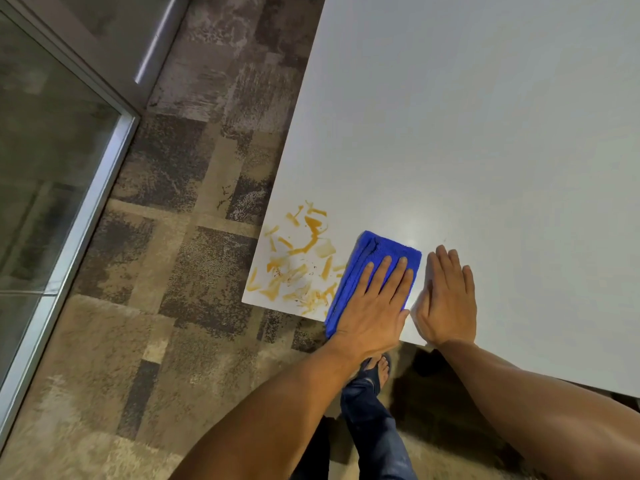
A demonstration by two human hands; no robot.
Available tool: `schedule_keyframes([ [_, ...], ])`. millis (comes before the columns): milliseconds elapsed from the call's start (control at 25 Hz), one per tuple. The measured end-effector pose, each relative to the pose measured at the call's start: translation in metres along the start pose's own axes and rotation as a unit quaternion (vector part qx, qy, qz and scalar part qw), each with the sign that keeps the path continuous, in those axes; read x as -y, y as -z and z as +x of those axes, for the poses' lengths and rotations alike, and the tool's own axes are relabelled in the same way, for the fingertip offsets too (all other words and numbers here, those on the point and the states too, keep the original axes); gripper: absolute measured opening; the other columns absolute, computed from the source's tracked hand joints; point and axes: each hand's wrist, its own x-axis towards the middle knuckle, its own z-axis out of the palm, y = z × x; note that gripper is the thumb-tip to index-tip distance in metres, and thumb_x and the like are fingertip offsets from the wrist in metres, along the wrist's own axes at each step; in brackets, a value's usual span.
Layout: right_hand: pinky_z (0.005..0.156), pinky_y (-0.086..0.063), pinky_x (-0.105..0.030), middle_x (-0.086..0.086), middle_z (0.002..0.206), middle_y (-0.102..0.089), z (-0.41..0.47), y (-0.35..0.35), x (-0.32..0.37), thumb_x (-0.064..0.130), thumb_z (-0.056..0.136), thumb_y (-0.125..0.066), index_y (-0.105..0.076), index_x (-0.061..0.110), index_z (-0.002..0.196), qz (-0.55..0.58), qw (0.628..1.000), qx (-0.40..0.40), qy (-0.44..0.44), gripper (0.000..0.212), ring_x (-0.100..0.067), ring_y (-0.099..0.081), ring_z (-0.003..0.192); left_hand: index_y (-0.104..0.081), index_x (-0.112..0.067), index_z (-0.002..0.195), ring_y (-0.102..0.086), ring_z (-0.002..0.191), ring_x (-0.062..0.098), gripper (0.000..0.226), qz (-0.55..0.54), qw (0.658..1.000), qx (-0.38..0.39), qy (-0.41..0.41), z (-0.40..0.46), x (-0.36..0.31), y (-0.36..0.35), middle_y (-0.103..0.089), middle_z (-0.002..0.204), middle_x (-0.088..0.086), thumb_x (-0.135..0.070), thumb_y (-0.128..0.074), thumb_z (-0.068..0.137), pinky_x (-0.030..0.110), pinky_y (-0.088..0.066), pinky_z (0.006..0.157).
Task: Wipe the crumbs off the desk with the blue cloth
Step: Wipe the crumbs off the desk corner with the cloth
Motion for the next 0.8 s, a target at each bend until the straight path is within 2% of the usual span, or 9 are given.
schedule_keyframes([
  [200,0.127,-0.021,-0.050,-0.013,0.164,-0.036,0.000,0.001,0.002,0.022,0.091,-0.035,-0.036,0.008,0.154,0.006,1.000,-0.010,-0.004,0.065,-0.031,-0.026,0.155,-0.007,-0.008,0.158,0.003,0.153,0.036,0.074,-0.021,1.000,-0.011,0.019,0.007,0.015,0.001,-0.002,0.167,0.015,-0.043,-0.035,0.099,0.059,-0.007,0.122],
  [360,0.128,-0.019,-0.049,-0.013,0.164,-0.036,-0.002,0.006,0.005,0.019,0.090,-0.040,-0.039,0.006,0.154,0.007,1.000,-0.011,-0.008,0.066,-0.031,-0.027,0.155,-0.009,-0.007,0.157,-0.001,0.153,0.037,0.074,-0.033,0.995,-0.028,0.084,0.017,0.036,0.007,-0.006,0.167,0.015,-0.042,-0.033,0.097,0.059,-0.008,0.122],
  [480,0.127,-0.020,-0.050,-0.013,0.164,-0.037,-0.001,0.007,0.006,0.020,0.090,-0.039,-0.040,0.006,0.154,0.001,1.000,-0.013,-0.005,0.065,-0.031,-0.027,0.155,-0.009,-0.007,0.157,-0.003,0.153,0.037,0.073,-0.018,0.988,-0.042,0.147,0.029,0.074,0.013,-0.007,0.166,0.016,-0.043,-0.029,0.096,0.058,-0.009,0.122],
  [640,0.125,-0.023,-0.053,-0.015,0.162,-0.038,-0.001,0.006,0.006,0.022,0.089,-0.036,-0.040,0.005,0.152,-0.004,1.000,-0.020,0.000,0.066,-0.034,-0.029,0.154,-0.012,-0.004,0.156,-0.009,0.153,0.035,0.072,0.008,0.983,-0.040,0.180,0.044,0.132,0.024,-0.012,0.165,0.017,-0.043,-0.027,0.097,0.056,-0.013,0.122],
  [800,0.125,-0.023,-0.053,-0.016,0.161,-0.039,-0.001,0.007,0.007,0.022,0.088,-0.035,-0.042,0.004,0.152,0.004,1.000,-0.026,0.002,0.067,-0.036,-0.030,0.153,-0.013,0.001,0.154,-0.015,0.152,0.034,0.073,0.005,0.970,-0.042,0.239,0.052,0.161,0.031,-0.014,0.164,0.021,-0.043,-0.024,0.098,0.055,-0.016,0.122],
])
